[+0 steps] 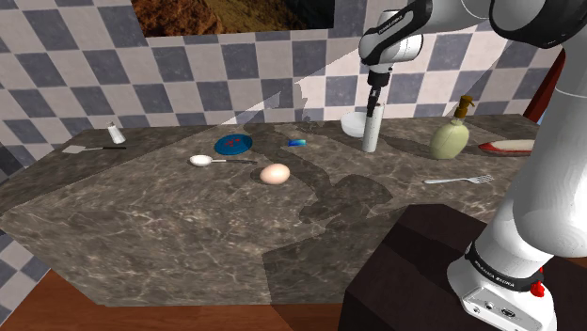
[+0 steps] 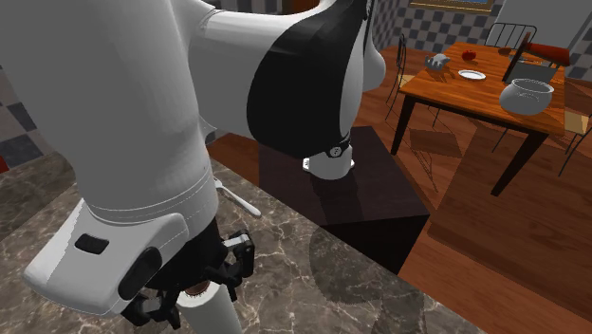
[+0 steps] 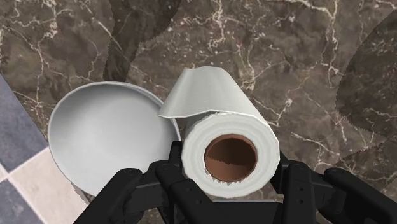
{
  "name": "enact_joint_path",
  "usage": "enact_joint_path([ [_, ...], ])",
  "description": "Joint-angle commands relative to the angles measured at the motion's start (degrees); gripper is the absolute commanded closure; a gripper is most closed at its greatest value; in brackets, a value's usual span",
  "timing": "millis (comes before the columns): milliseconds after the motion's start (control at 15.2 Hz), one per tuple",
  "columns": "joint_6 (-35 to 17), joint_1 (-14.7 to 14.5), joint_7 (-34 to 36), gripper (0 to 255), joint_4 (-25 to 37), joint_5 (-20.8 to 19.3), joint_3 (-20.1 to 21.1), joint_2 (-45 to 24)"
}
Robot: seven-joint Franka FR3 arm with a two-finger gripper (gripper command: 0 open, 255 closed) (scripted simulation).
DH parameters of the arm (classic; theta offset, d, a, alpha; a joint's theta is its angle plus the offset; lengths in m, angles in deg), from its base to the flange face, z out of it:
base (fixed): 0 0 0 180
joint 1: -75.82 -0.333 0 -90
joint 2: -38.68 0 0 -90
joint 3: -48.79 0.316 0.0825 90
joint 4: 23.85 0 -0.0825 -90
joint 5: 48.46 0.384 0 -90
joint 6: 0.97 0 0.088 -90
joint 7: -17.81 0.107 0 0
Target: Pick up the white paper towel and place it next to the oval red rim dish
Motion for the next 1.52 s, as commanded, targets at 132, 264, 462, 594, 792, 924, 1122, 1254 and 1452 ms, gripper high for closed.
enact_joint_path([
  [132,-0.1,0.1,0.0,255,-0.1,0.0,-0.1,-0.1],
  [264,0.0,0.0,0.0,255,0.0,0.0,0.0,-0.1],
  [462,2.0,-0.1,0.6,255,1.3,-0.9,-0.2,0.9],
  [594,3.4,-0.3,0.9,255,2.2,-1.4,-0.3,1.6],
  [792,5.5,-0.4,1.4,255,3.6,-2.0,-0.4,2.4],
  [924,7.0,-0.5,1.7,255,4.6,-2.4,-0.5,2.9],
  [1122,9.1,-0.6,2.0,255,6.3,-2.9,-0.6,3.5],
  [1254,10.6,-0.6,2.2,255,7.5,-3.2,-0.6,3.9],
  [1452,12.8,-0.6,2.5,255,9.3,-3.6,-0.6,4.3],
])
